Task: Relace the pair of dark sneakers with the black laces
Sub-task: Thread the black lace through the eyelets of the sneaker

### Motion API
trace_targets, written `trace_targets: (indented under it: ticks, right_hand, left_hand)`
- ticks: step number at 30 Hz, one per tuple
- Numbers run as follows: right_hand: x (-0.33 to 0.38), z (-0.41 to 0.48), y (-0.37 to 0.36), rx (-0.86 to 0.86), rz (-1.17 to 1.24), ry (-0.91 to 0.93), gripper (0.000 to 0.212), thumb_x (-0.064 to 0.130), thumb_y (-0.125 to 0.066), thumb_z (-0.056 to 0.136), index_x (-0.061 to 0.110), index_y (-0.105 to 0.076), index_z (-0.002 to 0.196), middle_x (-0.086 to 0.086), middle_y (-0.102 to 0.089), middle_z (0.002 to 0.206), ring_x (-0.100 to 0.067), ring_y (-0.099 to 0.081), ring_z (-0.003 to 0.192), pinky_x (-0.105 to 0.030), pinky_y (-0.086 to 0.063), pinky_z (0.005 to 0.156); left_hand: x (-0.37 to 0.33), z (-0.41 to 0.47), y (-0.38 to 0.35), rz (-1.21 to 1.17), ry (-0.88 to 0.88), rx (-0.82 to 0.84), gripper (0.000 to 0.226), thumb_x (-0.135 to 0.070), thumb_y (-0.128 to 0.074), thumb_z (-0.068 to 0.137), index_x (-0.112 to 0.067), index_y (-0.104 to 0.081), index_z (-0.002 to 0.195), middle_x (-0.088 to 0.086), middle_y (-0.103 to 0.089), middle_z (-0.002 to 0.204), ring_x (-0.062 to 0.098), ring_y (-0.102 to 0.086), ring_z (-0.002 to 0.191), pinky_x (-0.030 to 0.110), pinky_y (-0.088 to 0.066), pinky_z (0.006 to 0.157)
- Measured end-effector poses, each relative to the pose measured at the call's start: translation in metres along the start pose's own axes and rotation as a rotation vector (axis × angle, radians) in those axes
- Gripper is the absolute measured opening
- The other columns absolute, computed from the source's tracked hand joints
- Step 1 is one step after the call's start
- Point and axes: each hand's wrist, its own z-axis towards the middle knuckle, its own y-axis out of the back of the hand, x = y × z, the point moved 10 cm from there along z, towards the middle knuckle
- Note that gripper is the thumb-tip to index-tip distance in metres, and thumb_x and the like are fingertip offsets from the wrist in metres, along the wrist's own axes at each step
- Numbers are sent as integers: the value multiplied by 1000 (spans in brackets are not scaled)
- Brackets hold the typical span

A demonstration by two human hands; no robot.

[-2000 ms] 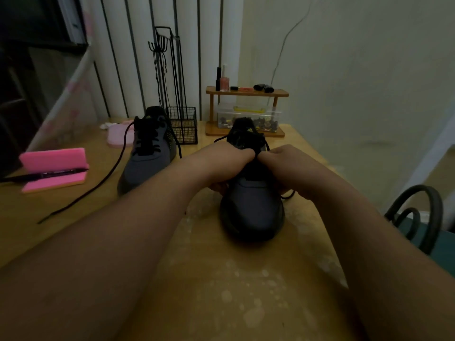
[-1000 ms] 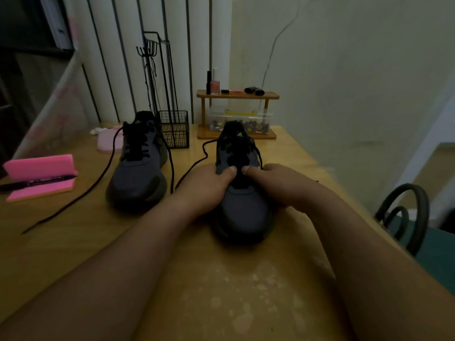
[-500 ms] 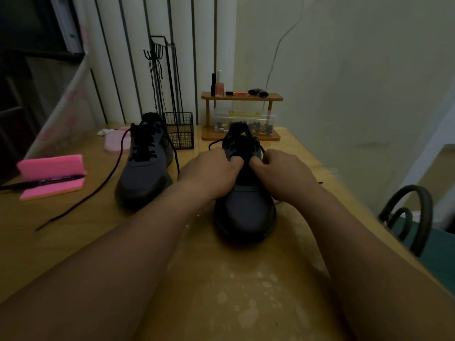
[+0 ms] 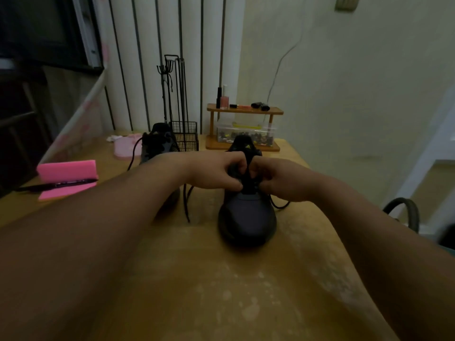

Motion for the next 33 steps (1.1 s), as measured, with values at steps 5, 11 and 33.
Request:
trace_targets:
  ticks: [5,11,33]
  right_hand:
    - [-10,3,-2,1,158,-8,18,6,-59,97,22,-57,104,-1,-62,93,-17,-60,78,-35,-51,69]
    - [-9,1,-5,71,167,-25,21,11,-60,99,28,-60,111,-6,-64,103,-24,-65,92,-42,-56,81]
    - [-18,0,-17,168,270,-11,17,14,-61,98,27,-60,109,-11,-63,111,-21,-60,90,-38,-51,77]
  left_hand:
    - [10,4,-2,-113,-4,40,29,-40,-71,96,-42,-52,118,-1,-62,102,17,-62,89,33,-53,74]
    - [10,4,-15,-226,33,117,29,-29,-67,98,-46,-55,118,1,-67,87,15,-61,74,35,-55,74]
    - [11,4,-23,-134,-20,51,37,-45,-79,90,-36,-51,114,-2,-67,91,12,-65,72,31,-57,67]
